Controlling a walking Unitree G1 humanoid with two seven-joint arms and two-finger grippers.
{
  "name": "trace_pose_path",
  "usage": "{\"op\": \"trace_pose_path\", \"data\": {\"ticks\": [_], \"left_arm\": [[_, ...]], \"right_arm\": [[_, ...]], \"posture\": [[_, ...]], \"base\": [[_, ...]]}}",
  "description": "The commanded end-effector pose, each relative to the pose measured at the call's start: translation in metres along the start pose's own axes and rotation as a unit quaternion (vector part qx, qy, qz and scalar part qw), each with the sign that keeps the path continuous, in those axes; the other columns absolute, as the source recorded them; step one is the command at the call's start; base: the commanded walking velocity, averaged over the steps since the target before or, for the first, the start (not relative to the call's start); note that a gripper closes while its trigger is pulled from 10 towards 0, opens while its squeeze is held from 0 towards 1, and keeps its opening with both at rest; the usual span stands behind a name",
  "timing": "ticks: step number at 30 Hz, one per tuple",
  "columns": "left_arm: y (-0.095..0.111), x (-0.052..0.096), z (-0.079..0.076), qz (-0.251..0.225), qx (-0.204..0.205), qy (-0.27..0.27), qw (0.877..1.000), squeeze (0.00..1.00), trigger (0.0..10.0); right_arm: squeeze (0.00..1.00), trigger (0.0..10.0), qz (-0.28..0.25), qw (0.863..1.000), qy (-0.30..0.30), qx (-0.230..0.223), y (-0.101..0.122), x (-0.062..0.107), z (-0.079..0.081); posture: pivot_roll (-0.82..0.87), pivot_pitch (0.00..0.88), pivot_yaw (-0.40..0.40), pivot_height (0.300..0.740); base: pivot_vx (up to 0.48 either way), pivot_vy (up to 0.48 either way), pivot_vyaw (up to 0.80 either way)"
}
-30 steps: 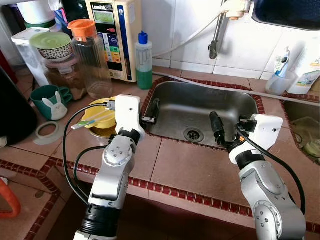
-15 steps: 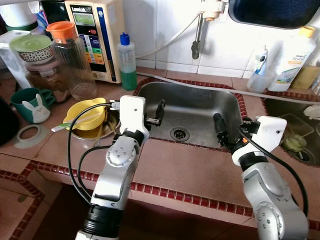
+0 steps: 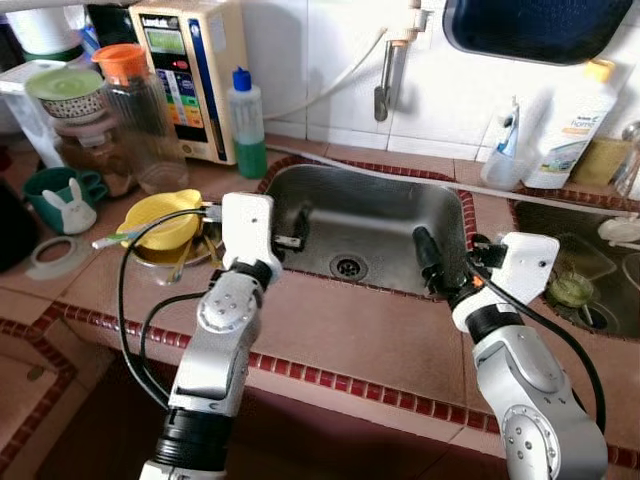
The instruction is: Kitchen organization
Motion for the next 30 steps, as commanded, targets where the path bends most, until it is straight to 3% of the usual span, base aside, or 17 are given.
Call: {"op": "trace_pose_path", "data": {"ticks": [1,20,26,30], "left_arm": [[0.001,-0.001,-0.004,-0.003,0.005,-0.003,1.000,0.00,10.0],[0.003,-0.004,0.004,-0.004,-0.010,0.018,1.000,0.00,10.0],[0.008,-0.004,0.010,-0.021,-0.045,0.039,0.998,0.00,10.0],[0.011,-0.005,0.016,-0.032,-0.057,0.055,0.996,0.00,10.0]], "right_arm": [[0.00,10.0,-0.002,1.000,-0.009,0.003,0.002,0.001,-0.004],[0.00,10.0,-0.003,1.000,-0.009,0.002,0.002,0.001,-0.004],[0.00,10.0,-0.008,1.000,-0.004,0.006,0.003,0.000,-0.003],[0.00,10.0,-0.012,1.000,0.003,0.015,0.005,-0.001,-0.001]], "posture": [[0.04,0.000,0.022,0.740],[0.04,0.000,0.022,0.740],[0.04,0.000,0.022,0.740],[0.05,0.000,0.021,0.740]], "base": [[0.000,0.000,0.00],[0.000,0.000,0.00],[0.000,0.000,0.00],[0.000,0.000,0.80]]}}
Point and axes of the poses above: a point about 5 cm out from each wrist's last joint towards the gripper, its own x axis pointing back from the gripper into the wrist, its own y axis along the axis of the wrist's last joint, z = x × y, the point moved 1 cm from there along -x, pointing out of the wrist towards the gripper, and after that the axes turned 12 degrees about x, right-handed, at the moved point
